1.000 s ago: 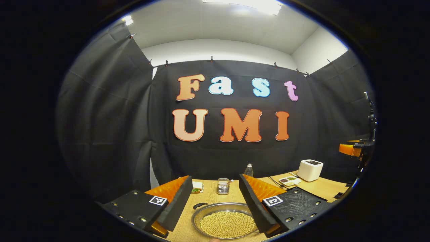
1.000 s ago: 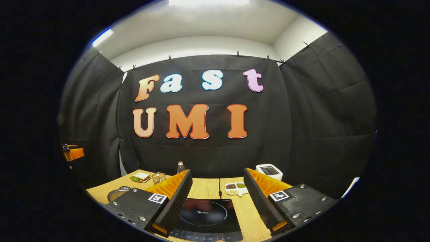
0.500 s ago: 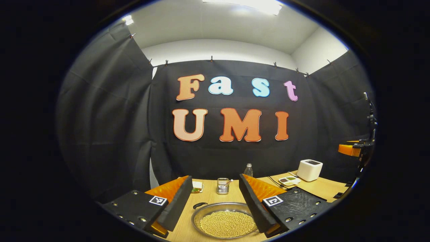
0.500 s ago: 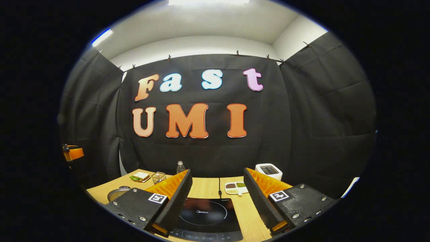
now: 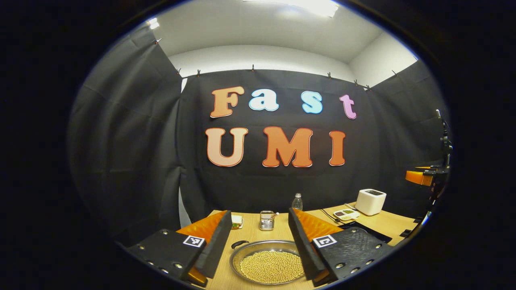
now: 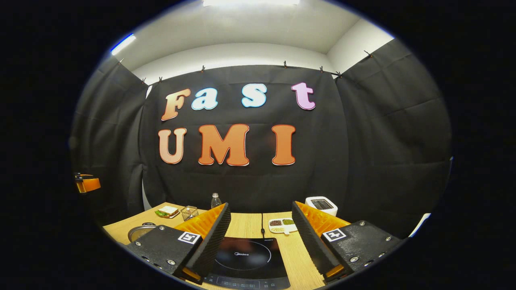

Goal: First push the handle of the pot to place it horizontally, then grasp the pot with both hands and set it on the induction cooktop.

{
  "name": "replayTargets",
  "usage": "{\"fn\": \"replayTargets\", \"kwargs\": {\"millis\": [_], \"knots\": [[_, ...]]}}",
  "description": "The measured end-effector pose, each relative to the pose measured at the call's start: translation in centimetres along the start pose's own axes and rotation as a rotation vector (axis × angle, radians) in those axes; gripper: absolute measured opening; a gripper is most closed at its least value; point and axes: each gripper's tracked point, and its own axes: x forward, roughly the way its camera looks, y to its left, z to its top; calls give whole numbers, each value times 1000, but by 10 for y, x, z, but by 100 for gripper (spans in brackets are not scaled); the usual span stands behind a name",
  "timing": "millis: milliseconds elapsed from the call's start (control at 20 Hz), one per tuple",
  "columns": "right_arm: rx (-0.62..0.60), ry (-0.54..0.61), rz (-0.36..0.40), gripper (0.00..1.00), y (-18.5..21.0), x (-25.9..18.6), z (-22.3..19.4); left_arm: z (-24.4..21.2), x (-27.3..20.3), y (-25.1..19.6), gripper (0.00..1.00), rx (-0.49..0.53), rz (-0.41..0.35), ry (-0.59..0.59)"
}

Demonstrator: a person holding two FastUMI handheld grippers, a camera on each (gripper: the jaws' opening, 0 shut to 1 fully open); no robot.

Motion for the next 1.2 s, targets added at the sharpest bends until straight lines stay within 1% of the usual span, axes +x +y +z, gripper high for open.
{"fn": "replayTargets", "kwargs": {"millis": [50, 200, 250, 300, 350, 450, 500, 550, 750, 1000, 1050, 1200], "knots": [[2, 1, -1, 94, 0, 1, 0, -1, 1, -2, 79, -2, -12, 3], [3, 3, -3, 94, -1, 1, -2, -1, 1, -2, 51, -1, -26, 6], [3, 2, -4, 94, -1, 1, -1, -2, 0, -4, 46, -1, -30, 4], [2, 1, -5, 94, -1, 1, -1, -3, 0, -5, 29, -6, -37, 7], [2, -1, -7, 94, -1, 2, 0, -7, 1, -8, 26, -11, -51, 11], [2, -4, -8, 94, -2, 2, 0, -12, 2, -11, 7, -24, -59, 37], [2, -4, -7, 94, -1, 1, 0, -17, 2, -12, 4, -27, -64, 51], [1, -5, -7, 94, -1, 1, 0, -22, 1, -15, 2, -23, -76, 63], [-7, -4, -16, 94, -3, 2, -1, -49, 0, -38, 1, -24, -148, 134], [2, -6, -17, 95, -4, 1, -1, -89, -4, -61, 2, -32, -223, 244], [2, -6, -19, 95, -5, 0, -1, -97, -7, -64, 1, -32, -234, 265], [7, -5, -21, 95, -7, 0, -2, -119, -11, -75, 2, -21, -261, 322]]}}
